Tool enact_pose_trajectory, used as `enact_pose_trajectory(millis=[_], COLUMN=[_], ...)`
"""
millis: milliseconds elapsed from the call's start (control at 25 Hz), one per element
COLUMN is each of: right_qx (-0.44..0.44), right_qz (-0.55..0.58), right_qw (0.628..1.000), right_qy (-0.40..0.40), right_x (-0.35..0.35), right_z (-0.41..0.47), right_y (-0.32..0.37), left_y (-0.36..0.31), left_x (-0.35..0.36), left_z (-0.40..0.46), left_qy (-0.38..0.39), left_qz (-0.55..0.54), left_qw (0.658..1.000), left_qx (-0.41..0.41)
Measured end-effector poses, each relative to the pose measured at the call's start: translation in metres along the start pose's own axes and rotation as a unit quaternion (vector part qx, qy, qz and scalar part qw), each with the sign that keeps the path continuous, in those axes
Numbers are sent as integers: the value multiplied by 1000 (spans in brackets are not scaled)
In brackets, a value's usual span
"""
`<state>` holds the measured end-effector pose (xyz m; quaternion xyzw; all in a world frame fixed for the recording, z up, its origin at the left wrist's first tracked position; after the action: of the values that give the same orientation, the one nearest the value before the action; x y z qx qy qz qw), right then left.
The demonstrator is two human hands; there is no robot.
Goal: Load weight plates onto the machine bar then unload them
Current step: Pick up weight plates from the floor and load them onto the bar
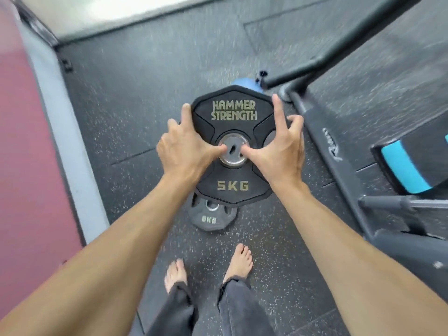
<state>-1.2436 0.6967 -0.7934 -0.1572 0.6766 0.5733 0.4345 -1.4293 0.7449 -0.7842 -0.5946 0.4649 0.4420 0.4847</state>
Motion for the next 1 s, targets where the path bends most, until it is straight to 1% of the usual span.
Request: enact_pose_trajectory(millis=[40,120,200,320,440,560,640,760,920,1000], right_qx=[-18,-56,-93,-104,-115,-129,-138,-157,-132,-117], right_qz=[14,28,34,39,50,60,77,86,55,37], right_qw=[999,994,984,972,957,932,911,878,847,832], right_qy=[-30,-90,-150,-209,-262,-334,-381,-445,-511,-541], right_x=[-32,-99,-171,-277,-367,-454,-508,-573,-649,-679], right_z=[7,12,4,-21,-52,-96,-129,-178,-234,-258], right_y=[24,74,124,189,241,288,309,335,353,357], left_y=[-7,-21,-35,-59,-82,-104,-121,-149,-195,-212], left_x=[-37,-111,-187,-298,-398,-494,-546,-603,-665,-685], left_z=[1,-3,-18,-52,-86,-131,-163,-206,-266,-294], left_qy=[-33,-92,-127,-158,-196,-231,-235,-231,-205,-191], left_qz=[-19,-98,-186,-283,-321,-358,-400,-442,-476,-491], left_qw=[999,987,964,921,880,835,795,747,681,654], left_qx=[27,89,141,217,289,350,390,440,517,543])
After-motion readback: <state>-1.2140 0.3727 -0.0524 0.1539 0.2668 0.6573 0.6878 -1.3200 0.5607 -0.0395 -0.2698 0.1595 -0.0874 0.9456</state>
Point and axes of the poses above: each hand's wrist, its own z-axis towards the middle knuckle, its own x-axis out of the palm, y = z × x, the point moved 4 cm from there along z, towards the middle knuckle, and after that the axes turned 9 degrees about z, right-handed, at the moved point
